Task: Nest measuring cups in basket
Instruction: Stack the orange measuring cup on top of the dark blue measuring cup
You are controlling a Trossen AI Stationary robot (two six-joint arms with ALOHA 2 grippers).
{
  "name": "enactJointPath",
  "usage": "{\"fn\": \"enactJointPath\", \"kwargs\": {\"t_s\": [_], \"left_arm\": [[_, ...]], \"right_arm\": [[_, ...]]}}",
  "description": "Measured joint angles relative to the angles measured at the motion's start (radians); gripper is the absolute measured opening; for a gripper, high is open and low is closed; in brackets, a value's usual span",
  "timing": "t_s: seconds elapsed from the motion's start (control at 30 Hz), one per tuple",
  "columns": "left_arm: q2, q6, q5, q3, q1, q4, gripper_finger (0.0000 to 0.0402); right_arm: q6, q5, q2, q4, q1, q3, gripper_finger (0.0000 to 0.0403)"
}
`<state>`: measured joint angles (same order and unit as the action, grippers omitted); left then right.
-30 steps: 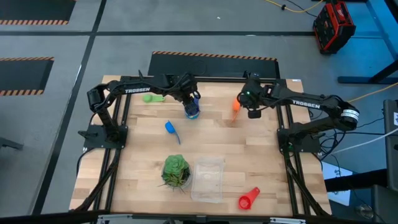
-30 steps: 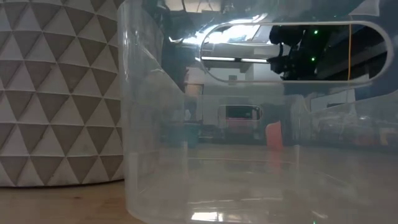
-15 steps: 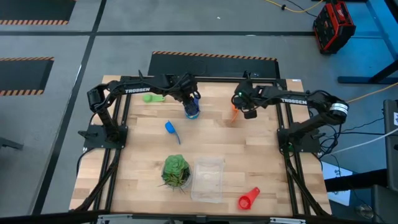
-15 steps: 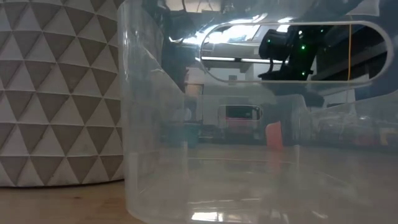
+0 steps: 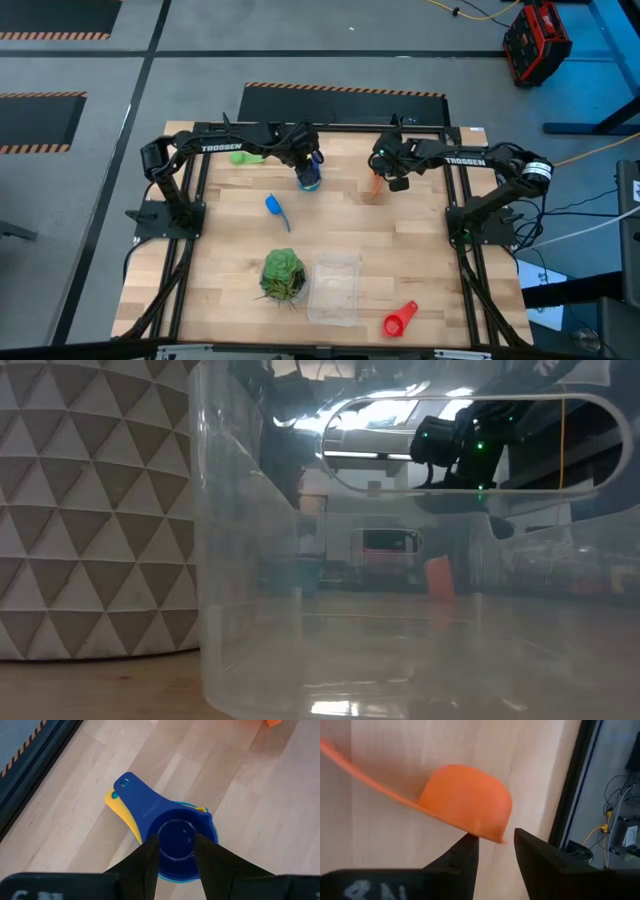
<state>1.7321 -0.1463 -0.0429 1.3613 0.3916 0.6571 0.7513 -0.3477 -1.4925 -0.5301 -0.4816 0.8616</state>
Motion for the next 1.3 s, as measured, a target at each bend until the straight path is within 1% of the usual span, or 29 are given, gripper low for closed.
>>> {"fn": "enactJointPath", "kwargs": {"t_s": [0.23,0.37,0.47,0.7,0.93,1.13,1.3], "left_arm": [[0.000,0.000,0.000,0.000,-0.002,0.000,0.0115],[0.000,0.000,0.000,0.000,-0.002,0.000,0.0115],[0.000,0.000,0.000,0.000,-0.002,0.000,0.0115],[0.000,0.000,0.000,0.000,-0.002,0.000,0.0115],[0.000,0.000,0.000,0.000,-0.002,0.000,0.0115],[0.000,-0.001,0.000,0.000,-0.002,0.000,0.0115],[0.000,-0.001,0.000,0.000,-0.002,0.000,0.0115]], "right_arm": [[-0.006,0.000,0.000,0.022,0.000,0.000,0.0129],[-0.006,0.016,-0.008,0.067,-0.009,0.000,0.0129],[-0.006,0.034,-0.031,0.112,-0.023,0.000,0.0129],[0.044,0.036,-0.107,0.234,-0.046,0.000,0.0129],[0.043,0.035,-0.126,0.243,-0.046,0.000,0.0129],[0.034,0.028,-0.107,0.241,-0.046,0.008,0.0129],[-0.055,0.040,-0.105,0.244,-0.046,0.046,0.0129]]}}
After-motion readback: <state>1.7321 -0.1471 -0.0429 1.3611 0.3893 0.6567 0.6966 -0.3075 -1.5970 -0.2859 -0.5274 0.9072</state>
